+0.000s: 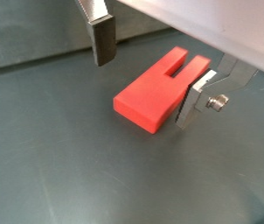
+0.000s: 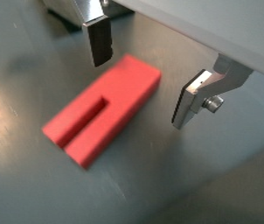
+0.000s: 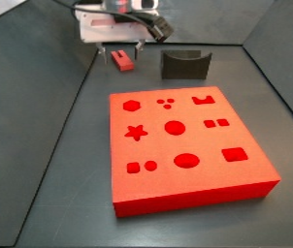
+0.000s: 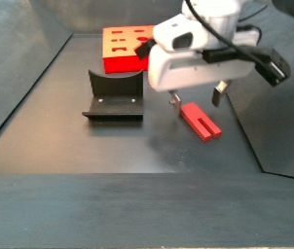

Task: Pick up the double-square object. Move up. Place the double-square object on the fixture. Regrasp the double-square object. Move to above the board. Insert the double-square object.
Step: Pick up the double-square object.

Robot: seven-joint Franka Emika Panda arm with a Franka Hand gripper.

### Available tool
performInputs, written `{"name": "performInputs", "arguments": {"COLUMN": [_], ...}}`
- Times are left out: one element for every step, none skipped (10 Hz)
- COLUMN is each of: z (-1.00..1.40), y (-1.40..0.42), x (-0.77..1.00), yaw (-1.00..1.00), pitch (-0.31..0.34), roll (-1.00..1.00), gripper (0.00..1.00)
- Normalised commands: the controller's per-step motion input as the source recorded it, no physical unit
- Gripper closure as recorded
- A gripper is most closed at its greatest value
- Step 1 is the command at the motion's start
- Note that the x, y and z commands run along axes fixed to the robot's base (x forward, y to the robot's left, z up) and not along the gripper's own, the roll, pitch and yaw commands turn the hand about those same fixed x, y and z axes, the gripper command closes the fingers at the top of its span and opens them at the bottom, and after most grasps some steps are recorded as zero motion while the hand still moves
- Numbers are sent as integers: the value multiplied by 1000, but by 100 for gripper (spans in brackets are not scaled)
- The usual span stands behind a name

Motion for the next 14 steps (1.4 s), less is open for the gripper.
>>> {"name": "performInputs", "arguments": {"z": [-1000,-1000,-29,0,0,0,0,0,0,0,0,0,0,0], "y": [0,0,0,0,0,0,0,0,0,0,0,0,0,0], "x": [-117,-34,-9,0,0,0,0,0,0,0,0,0,0,0], "yaw": [0,0,0,0,0,0,0,0,0,0,0,0,0,0], "pitch": [-91,-99,-41,0,0,0,0,0,0,0,0,0,0,0], "roll": [-9,-3,0,0,0,0,0,0,0,0,0,0,0,0], "gripper": [0,0,0,0,100,100,100,100,100,100,100,100,100,100]}}
